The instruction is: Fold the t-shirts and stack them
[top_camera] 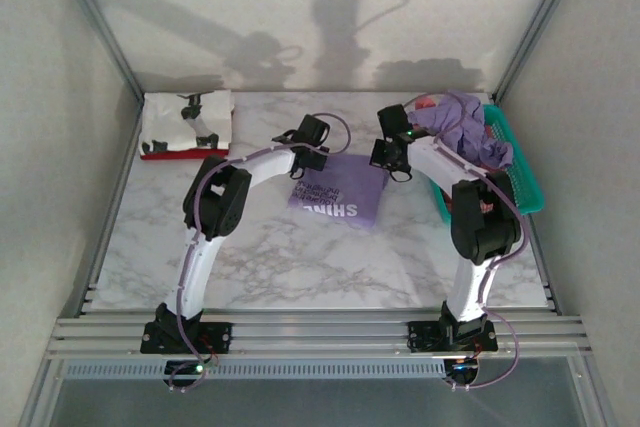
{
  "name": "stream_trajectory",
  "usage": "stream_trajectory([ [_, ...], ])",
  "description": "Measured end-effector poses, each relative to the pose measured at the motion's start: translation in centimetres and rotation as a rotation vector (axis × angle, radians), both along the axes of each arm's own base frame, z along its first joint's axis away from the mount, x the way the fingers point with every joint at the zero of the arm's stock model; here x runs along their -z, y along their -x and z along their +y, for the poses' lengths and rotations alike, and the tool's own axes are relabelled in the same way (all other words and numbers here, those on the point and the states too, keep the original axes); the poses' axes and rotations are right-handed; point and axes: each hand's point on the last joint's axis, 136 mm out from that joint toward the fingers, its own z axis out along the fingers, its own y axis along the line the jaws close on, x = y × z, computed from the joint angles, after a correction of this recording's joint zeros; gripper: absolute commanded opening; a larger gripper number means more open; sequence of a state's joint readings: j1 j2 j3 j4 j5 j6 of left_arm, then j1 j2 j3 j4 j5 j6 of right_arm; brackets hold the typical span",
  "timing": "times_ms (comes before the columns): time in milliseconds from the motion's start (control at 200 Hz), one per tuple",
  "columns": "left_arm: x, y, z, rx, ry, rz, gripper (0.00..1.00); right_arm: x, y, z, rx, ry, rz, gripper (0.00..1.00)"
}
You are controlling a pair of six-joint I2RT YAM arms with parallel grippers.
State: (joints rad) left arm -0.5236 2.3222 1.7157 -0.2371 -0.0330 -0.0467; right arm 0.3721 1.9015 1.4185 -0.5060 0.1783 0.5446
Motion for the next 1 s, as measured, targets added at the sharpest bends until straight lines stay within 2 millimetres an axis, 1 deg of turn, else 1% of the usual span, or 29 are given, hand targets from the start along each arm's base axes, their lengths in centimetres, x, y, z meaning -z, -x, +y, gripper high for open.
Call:
stream_trajectory([
  [60,0.0,0.1,0.1,0.005,0.004,-0.013,0.00,0.6,-1.3,0.0,0.047,0.034,0.005,0.00],
  [200,0.0,0.9,0.0,0.022,0.025,-0.019,0.00,2.8,-7.3,0.9,0.135,0.082,0.006,0.00],
  [255,0.0,1.0,-0.1,0.027,0.034,-0.019,0.00,3.6,-8.8,1.1,0.151,0.098,0.019,0.00],
  [320,0.0,1.0,-0.2,0.029,0.045,-0.020,0.00,4.7,-9.7,1.3,0.163,0.112,0.043,0.00],
  [401,-0.1,1.0,-0.3,0.029,0.054,-0.018,0.00,5.9,-9.4,1.2,0.168,0.128,0.080,0.00],
  [411,-0.1,1.0,-0.3,0.029,0.054,-0.018,0.00,5.9,-9.4,1.2,0.167,0.128,0.081,0.01],
  [426,-0.1,1.0,-0.3,0.030,0.056,-0.016,0.00,5.7,-9.5,1.2,0.167,0.126,0.081,0.06],
  [536,-0.3,1.1,-0.5,0.037,0.065,0.003,0.00,5.4,-9.6,0.9,0.166,0.124,0.112,0.47],
  [576,-0.4,1.1,-0.5,0.041,0.070,0.016,0.00,5.4,-9.8,0.6,0.163,0.133,0.118,0.60],
  [651,-0.5,1.3,-0.4,0.040,0.077,0.042,0.00,5.2,-9.6,-0.1,0.150,0.156,0.133,0.72],
  [661,-0.5,1.3,-0.3,0.040,0.077,0.044,0.00,5.2,-9.5,-0.2,0.149,0.159,0.135,0.73],
  [746,-0.6,1.4,0.0,0.028,0.083,0.073,0.00,4.5,-9.2,-0.7,0.136,0.172,0.133,0.76],
  [766,-0.6,1.5,0.1,0.023,0.083,0.084,0.05,4.2,-8.9,-0.8,0.127,0.177,0.135,0.77],
  [796,-0.7,1.5,0.3,0.013,0.086,0.096,0.15,3.7,-8.7,-0.9,0.121,0.179,0.134,0.77],
  [821,-0.7,1.4,0.5,0.001,0.089,0.107,0.22,3.0,-8.5,-0.9,0.115,0.178,0.128,0.77],
  [901,-0.6,1.1,1.6,-0.045,0.109,0.136,0.41,-0.2,-8.3,-0.8,0.099,0.160,0.084,0.77],
  [951,-0.5,0.9,2.5,-0.086,0.129,0.151,0.49,-2.4,-8.2,-0.7,0.089,0.142,0.048,0.77],
  [1001,-0.5,0.5,3.4,-0.127,0.150,0.160,0.53,-4.4,-7.9,-0.7,0.081,0.122,0.016,0.76],
])
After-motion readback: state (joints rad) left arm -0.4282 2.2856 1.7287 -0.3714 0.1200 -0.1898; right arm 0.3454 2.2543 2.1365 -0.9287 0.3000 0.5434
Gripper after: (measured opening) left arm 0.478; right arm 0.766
